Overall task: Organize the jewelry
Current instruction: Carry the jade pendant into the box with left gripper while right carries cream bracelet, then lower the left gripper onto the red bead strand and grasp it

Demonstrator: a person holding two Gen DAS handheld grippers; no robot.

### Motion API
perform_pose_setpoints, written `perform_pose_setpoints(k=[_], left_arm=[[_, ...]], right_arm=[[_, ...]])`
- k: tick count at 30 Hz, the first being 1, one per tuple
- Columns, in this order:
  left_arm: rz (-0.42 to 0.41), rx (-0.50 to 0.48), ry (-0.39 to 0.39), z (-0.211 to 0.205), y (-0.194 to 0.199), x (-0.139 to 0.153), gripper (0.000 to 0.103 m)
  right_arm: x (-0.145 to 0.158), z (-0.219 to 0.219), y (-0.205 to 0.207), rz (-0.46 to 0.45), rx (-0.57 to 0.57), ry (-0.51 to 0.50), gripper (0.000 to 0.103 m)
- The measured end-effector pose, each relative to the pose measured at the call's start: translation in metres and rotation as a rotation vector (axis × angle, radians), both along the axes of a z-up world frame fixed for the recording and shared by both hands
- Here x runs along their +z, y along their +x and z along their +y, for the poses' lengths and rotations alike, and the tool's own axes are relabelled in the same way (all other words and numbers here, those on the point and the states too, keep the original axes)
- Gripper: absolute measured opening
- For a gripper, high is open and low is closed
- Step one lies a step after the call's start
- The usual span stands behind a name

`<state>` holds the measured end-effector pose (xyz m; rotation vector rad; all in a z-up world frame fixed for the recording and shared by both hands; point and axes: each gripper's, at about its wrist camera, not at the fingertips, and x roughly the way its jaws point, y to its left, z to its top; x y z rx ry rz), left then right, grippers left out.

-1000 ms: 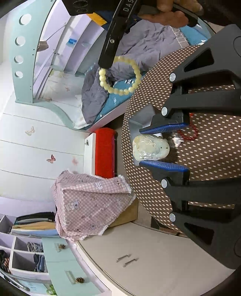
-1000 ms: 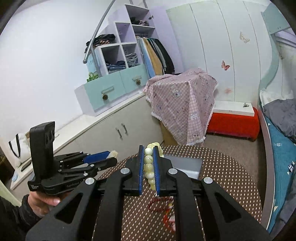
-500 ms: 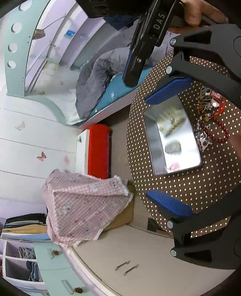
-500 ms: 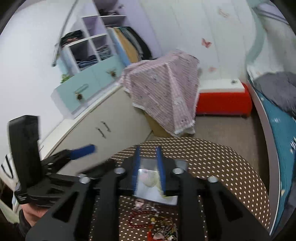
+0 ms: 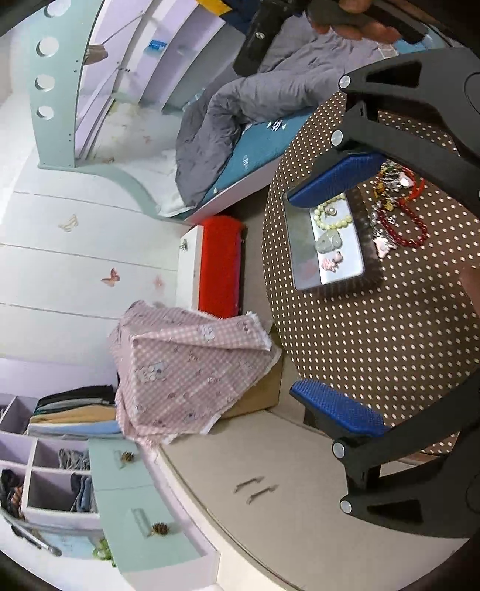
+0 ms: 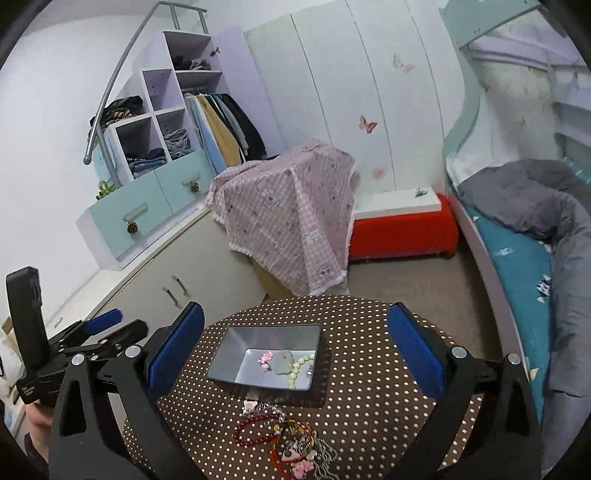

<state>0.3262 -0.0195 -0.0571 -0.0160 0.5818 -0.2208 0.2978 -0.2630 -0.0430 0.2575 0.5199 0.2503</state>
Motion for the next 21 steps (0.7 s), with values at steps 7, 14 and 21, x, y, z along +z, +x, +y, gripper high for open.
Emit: perform_pose_setpoints(k=[7,14,21], left_arm=[[-0.025,0.019,0.028,0.003,-0.031,-0.004,0.093],[-0.002,0.004,0.035,0.0,-0.046,-0.018,0.093],[0.049,-0.006,0.06,-0.004,-0.051,-0.042,0.093]], right_arm=[[0.006,0.001,-0.035,-0.027,-0.021,-0.037,0.096],[-0.006,0.002,-0.052,-0.003,-0.038,-0.07,0.096],[-0.027,-0.003,-0.058,0.05,-0.041,-0.054,0.096]])
